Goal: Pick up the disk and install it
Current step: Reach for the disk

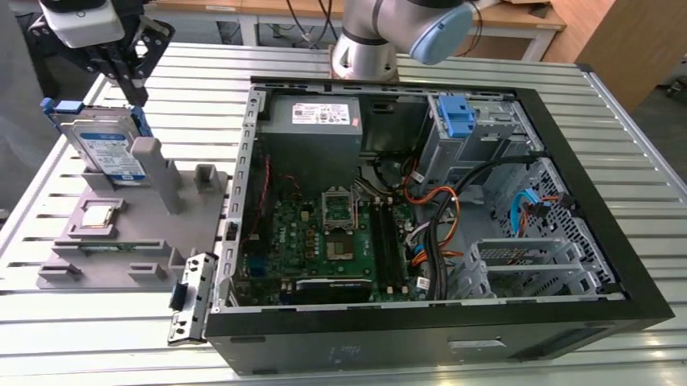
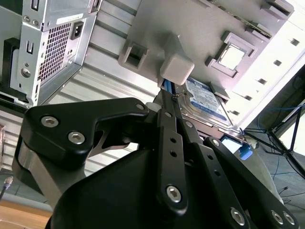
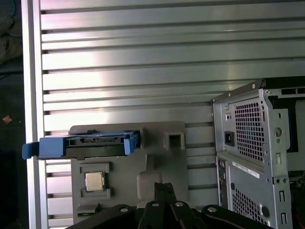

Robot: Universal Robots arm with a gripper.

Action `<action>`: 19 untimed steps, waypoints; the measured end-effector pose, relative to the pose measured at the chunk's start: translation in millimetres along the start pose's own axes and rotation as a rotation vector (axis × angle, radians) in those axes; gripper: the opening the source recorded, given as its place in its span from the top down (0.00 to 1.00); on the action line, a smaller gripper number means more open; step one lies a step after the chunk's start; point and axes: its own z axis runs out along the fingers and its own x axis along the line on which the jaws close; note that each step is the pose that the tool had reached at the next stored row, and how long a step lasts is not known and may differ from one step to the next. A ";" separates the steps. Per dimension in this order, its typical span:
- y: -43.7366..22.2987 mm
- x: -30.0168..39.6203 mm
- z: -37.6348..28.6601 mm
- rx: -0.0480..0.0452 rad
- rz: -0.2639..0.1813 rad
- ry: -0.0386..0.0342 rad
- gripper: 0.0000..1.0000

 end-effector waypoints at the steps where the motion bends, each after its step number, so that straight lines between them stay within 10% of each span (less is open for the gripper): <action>1: 0.0 0.0 0.0 0.0001 0.000 0.0004 0.89; 19: 1.2 8.0 1.8 -0.0035 0.001 0.0005 0.89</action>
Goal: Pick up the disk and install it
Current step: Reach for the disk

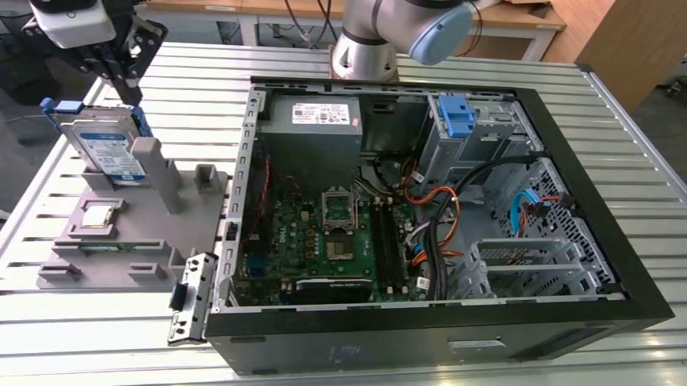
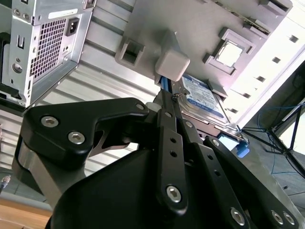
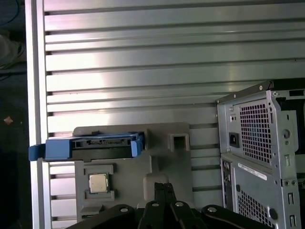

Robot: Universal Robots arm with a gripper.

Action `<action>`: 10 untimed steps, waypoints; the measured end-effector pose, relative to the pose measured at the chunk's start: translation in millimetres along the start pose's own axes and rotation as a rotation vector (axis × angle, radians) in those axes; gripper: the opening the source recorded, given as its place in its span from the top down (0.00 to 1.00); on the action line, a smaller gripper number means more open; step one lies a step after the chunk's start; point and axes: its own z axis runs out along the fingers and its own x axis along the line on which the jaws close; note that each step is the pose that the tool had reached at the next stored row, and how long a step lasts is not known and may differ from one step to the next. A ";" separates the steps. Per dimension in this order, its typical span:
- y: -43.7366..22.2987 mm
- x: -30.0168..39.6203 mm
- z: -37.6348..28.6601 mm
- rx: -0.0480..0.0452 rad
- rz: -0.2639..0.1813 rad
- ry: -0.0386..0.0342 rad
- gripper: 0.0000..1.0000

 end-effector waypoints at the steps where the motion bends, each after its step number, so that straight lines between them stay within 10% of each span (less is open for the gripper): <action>1: 0.6 1.0 0.6 0.0001 0.000 0.0001 0.89; 10: 6.2 15.0 7.8 0.0003 0.000 0.0002 0.89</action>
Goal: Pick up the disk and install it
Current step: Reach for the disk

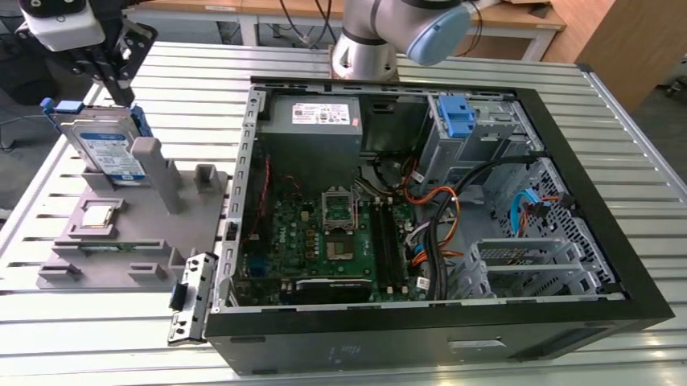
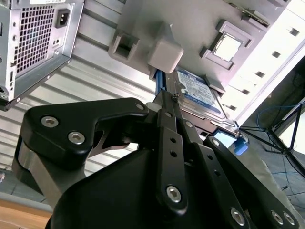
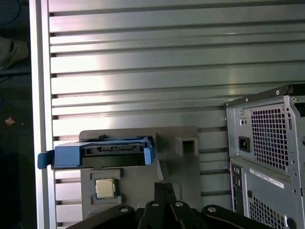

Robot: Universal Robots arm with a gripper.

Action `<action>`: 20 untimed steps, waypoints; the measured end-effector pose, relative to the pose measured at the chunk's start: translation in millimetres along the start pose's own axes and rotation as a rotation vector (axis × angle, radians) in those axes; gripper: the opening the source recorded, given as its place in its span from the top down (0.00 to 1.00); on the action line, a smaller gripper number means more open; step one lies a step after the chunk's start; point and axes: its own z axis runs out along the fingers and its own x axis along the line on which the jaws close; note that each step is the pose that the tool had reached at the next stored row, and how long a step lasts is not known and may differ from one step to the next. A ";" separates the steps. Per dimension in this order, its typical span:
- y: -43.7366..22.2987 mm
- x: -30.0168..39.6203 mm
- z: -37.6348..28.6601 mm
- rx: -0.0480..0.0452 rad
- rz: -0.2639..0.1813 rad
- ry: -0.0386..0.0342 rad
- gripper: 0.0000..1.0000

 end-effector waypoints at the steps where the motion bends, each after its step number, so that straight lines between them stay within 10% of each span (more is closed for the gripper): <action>1: 0.8 2.6 0.6 -0.0001 0.000 -0.0001 0.89; 20: 21.1 47.0 13.3 0.0000 0.000 0.0003 0.89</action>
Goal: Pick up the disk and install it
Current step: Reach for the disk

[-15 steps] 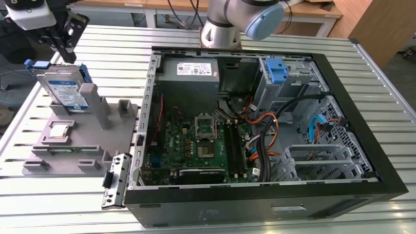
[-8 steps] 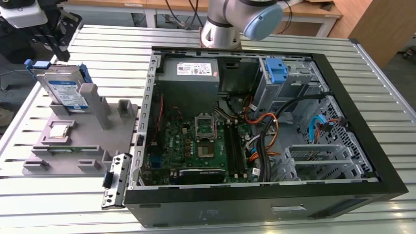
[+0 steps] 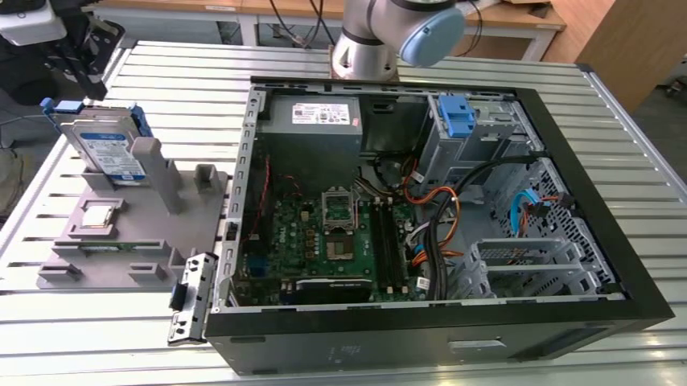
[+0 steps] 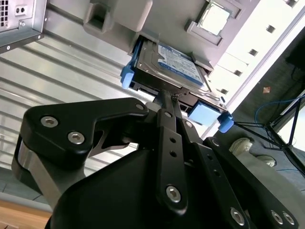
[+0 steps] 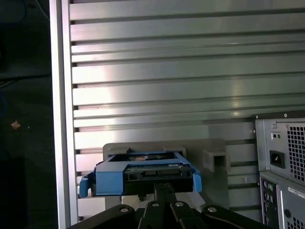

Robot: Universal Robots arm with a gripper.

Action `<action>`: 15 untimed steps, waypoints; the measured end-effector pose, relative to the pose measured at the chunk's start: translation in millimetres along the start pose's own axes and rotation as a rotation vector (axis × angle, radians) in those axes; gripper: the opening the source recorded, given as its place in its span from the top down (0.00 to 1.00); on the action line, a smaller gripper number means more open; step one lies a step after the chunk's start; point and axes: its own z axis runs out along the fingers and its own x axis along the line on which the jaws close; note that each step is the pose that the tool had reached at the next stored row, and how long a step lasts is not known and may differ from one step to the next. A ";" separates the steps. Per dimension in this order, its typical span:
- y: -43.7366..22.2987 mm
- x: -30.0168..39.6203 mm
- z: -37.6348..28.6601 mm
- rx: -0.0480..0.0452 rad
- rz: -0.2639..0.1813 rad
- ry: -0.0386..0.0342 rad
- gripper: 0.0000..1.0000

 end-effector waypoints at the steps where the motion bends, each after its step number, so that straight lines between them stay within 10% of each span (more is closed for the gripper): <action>1: 0.5 2.0 0.6 0.0000 0.000 0.0000 0.89; 15: 2.0 18.6 11.2 0.0012 0.000 0.0000 0.89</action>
